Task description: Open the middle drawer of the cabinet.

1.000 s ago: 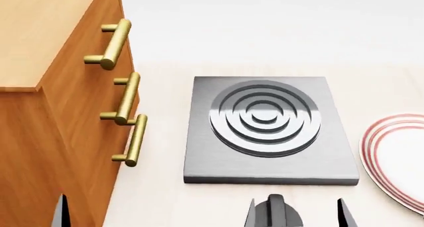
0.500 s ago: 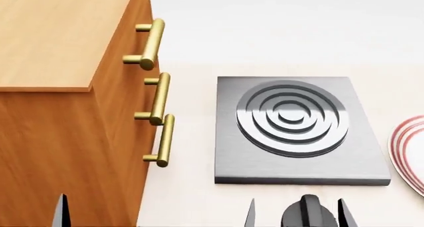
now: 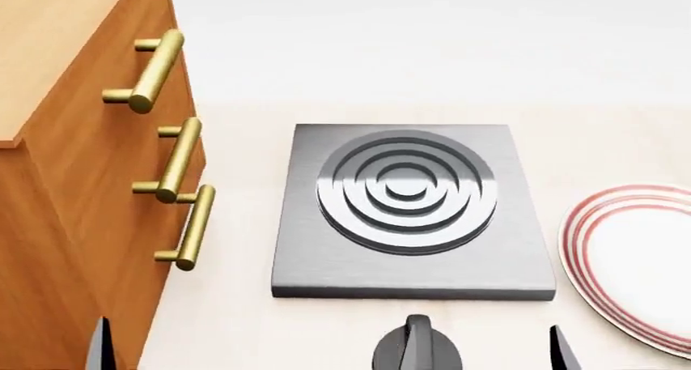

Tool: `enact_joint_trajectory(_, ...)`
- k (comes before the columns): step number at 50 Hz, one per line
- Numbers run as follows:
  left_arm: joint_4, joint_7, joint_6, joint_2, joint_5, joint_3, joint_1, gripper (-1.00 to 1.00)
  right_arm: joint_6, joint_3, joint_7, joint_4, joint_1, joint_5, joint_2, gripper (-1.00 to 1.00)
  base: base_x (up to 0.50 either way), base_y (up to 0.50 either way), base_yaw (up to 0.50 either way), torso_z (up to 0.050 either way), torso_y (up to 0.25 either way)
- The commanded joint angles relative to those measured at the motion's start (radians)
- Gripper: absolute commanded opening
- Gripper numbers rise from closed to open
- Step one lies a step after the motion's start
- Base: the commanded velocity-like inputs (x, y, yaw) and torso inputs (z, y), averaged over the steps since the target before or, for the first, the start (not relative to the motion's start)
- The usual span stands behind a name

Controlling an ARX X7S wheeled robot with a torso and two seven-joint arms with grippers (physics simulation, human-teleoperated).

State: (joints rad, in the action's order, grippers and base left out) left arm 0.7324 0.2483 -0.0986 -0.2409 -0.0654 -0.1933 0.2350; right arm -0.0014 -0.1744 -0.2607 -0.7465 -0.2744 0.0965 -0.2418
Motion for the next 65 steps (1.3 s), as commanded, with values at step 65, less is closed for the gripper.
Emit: enact_joint_trajectory(65, -1.246, -0.234, -0.352, 0.205, 1.076, -0.475, -1.202, 1.00, -0.009, -0.007, -0.038, -0.027, -0.006, 0.043, -0.050, 1.00, 0.00, -0.03, 0.00, 0.000, 0.000)
